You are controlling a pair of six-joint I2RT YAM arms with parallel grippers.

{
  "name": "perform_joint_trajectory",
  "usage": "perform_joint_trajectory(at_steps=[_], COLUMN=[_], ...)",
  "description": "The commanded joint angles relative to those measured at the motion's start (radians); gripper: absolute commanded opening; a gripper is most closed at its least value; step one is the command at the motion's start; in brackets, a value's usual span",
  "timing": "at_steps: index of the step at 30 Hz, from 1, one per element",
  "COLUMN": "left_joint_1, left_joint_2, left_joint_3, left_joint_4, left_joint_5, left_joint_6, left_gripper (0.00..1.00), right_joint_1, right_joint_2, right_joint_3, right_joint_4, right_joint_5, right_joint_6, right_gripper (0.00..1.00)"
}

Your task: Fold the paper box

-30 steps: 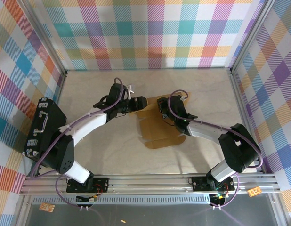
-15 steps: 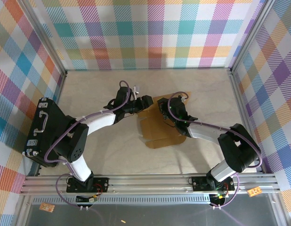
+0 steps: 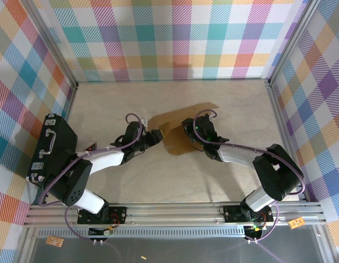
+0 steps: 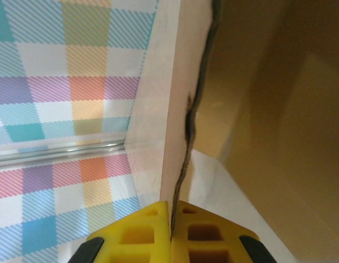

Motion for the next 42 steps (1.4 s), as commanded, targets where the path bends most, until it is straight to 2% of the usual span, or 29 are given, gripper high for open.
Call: perform_joint_trajectory(at_steps=[1, 4, 6, 8, 11, 14, 18, 19, 21, 22, 23, 24, 27, 29, 30, 33, 38, 40, 42], left_joint_1=[0.006, 0.007, 0.006, 0.006, 0.003, -0.004, -0.015, -0.015, -0.021, -0.025, -0.031, -0.043, -0.103, -0.151, -0.168, -0.214, -0.265, -0.27, -0.286], left_joint_2=[-0.044, -0.093, -0.146, -0.217, -0.325, -0.418, -0.476, -0.472, -0.449, -0.435, -0.421, -0.412, -0.409, -0.411, -0.411, -0.371, -0.201, -0.137, -0.11], left_joint_3=[-0.025, 0.002, 0.032, 0.062, 0.111, 0.119, 0.119, 0.117, 0.107, 0.098, 0.087, 0.073, 0.039, 0.003, -0.021, -0.096, -0.144, -0.116, -0.108], left_joint_4=[0.125, 0.186, 0.114, -0.007, -0.255, -0.392, -0.469, -0.469, -0.464, -0.456, -0.441, -0.425, -0.415, -0.382, -0.348, -0.21, 0.017, 0.025, 0.052], left_joint_5=[-0.01, 0.07, 0.057, 0.017, -0.092, -0.158, -0.168, -0.156, -0.136, -0.123, -0.104, -0.089, -0.143, -0.175, -0.164, -0.133, -0.167, -0.145, -0.148], left_joint_6=[-0.005, 0.012, 0.032, 0.084, 0.164, 0.198, 0.257, 0.282, 0.338, 0.361, 0.379, 0.387, 0.388, 0.394, 0.399, 0.387, 0.352, 0.33, 0.274], left_gripper=[0.81, 0.82, 0.8, 0.79, 0.74, 0.68, 0.63, 0.62, 0.59, 0.58, 0.56, 0.56, 0.56, 0.56, 0.56, 0.58, 0.56, 0.57, 0.61], right_joint_1=[-0.009, -0.014, -0.014, -0.007, 0.028, 0.06, 0.064, 0.064, 0.063, 0.061, 0.058, 0.057, 0.057, 0.057, 0.056, 0.057, 0.057, 0.055, 0.054], right_joint_2=[0.015, -0.003, -0.032, -0.084, -0.188, -0.271, -0.319, -0.314, -0.296, -0.285, -0.274, -0.266, -0.242, -0.24, -0.233, -0.205, -0.176, -0.178, -0.174], right_joint_3=[-0.007, 0.038, 0.054, 0.067, 0.156, 0.244, 0.364, 0.387, 0.414, 0.411, 0.397, 0.373, 0.258, 0.144, 0.113, 0.089, 0.049, 0.008, -0.049], right_joint_4=[-0.047, -0.077, -0.139, -0.304, -0.745, -0.973, -1.068, -1.088, -1.115, -1.12, -1.099, -1.038, -0.823, -0.572, -0.509, -0.439, -0.331, -0.229, -0.018], right_joint_5=[0.047, 0.044, 0.028, 0.017, 0.064, 0.137, 0.162, 0.174, 0.208, 0.213, 0.213, 0.222, 0.238, 0.242, 0.241, 0.241, 0.238, 0.22, 0.192], right_joint_6=[-0.016, -0.033, 0.025, 0.148, 0.329, 0.405, 0.429, 0.43, 0.444, 0.458, 0.462, 0.436, 0.35, 0.271, 0.263, 0.219, 0.144, 0.099, -0.016], right_gripper=[0.0, 0.0, 0.0, 0.0, 0.0, 0.01, 0.14, 0.14, 0.1, 0.04, 0.0, 0.0, 0.0, 0.0, 0.0, 0.0, 0.0, 0.0, 0.0])
